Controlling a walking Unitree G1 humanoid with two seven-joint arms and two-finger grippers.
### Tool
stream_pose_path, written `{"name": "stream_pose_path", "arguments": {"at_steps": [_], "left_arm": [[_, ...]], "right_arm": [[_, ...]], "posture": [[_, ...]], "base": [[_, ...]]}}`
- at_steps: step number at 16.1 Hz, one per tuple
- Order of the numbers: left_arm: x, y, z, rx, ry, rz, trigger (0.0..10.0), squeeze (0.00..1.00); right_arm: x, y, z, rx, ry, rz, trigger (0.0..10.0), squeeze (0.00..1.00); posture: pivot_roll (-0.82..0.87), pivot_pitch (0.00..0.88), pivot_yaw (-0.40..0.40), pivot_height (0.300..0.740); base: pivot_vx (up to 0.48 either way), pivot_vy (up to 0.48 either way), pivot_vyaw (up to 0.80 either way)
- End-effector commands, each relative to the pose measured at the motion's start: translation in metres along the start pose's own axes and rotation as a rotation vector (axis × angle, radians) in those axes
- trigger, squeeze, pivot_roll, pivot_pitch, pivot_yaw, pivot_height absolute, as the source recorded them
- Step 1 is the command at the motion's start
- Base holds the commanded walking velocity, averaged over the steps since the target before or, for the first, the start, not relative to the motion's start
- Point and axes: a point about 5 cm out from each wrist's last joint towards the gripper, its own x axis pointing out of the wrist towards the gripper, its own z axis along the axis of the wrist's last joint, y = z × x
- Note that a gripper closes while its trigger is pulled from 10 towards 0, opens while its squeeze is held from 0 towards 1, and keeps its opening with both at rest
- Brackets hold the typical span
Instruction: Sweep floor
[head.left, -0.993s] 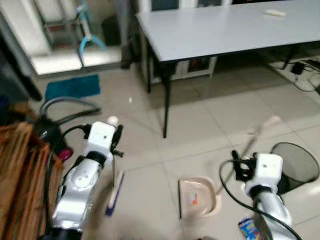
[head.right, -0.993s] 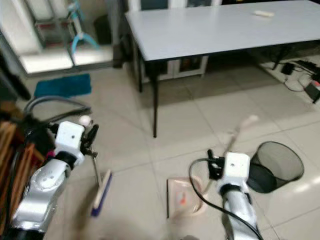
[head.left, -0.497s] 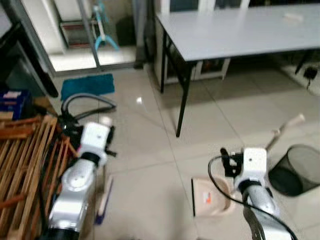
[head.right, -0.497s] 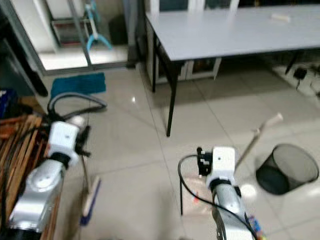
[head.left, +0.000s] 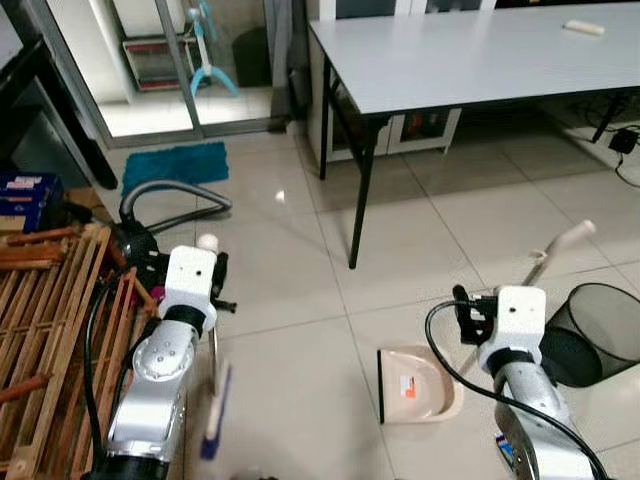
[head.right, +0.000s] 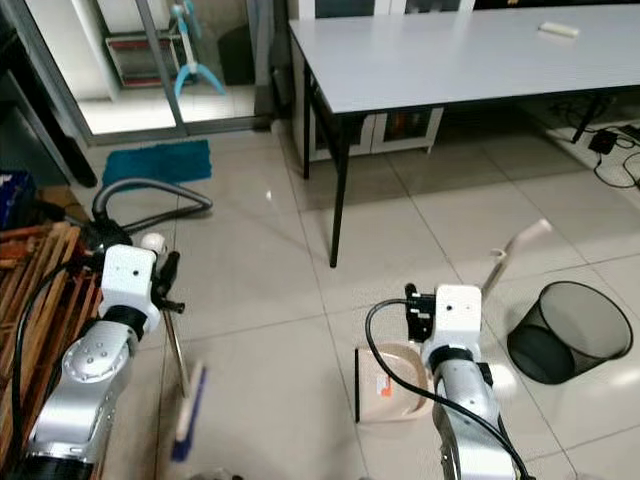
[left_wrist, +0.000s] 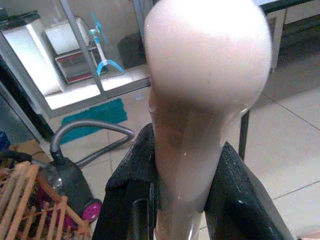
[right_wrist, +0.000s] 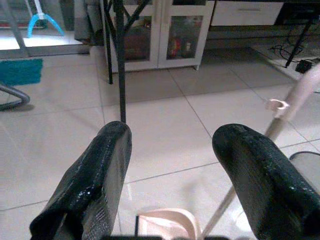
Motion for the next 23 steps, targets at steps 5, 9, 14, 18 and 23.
{"name": "stream_pose_path", "arguments": {"at_steps": [5,9,14,18,23], "left_arm": [[0.005,-0.001,0.016,-0.019,-0.076,-0.029,10.0,0.0],[0.006,-0.002,0.016,-0.022,-0.076,-0.033,10.0,0.0],[0.005,0.002,0.016,-0.015,-0.078,-0.018,10.0,0.0],[0.001,0.009,0.015,-0.008,-0.073,0.014,10.0,0.0],[-0.001,0.011,0.014,0.007,-0.069,0.025,10.0,0.0]], "right_arm": [[-0.001,-0.005,0.002,0.009,-0.008,-0.031,10.0,0.0],[-0.002,-0.007,0.002,0.012,-0.006,-0.041,10.0,0.0],[0.0,-0.007,0.004,0.001,-0.023,-0.014,10.0,0.0],[0.003,0.0,0.007,-0.009,-0.031,0.1,10.0,0.0],[-0.001,0.0,0.002,0.027,-0.015,0.131,10.0,0.0]], "posture": [[-0.05,0.0,0.043,0.74],[-0.05,0.0,0.044,0.74],[-0.05,0.0,0.041,0.74],[-0.04,0.0,0.026,0.74],[-0.03,0.0,0.023,0.74]], "base": [[0.174,0.0,-0.74],[0.313,0.0,-0.8],[0.315,0.0,-0.57],[0.307,0.0,0.0],[0.289,0.0,0.48]]}}
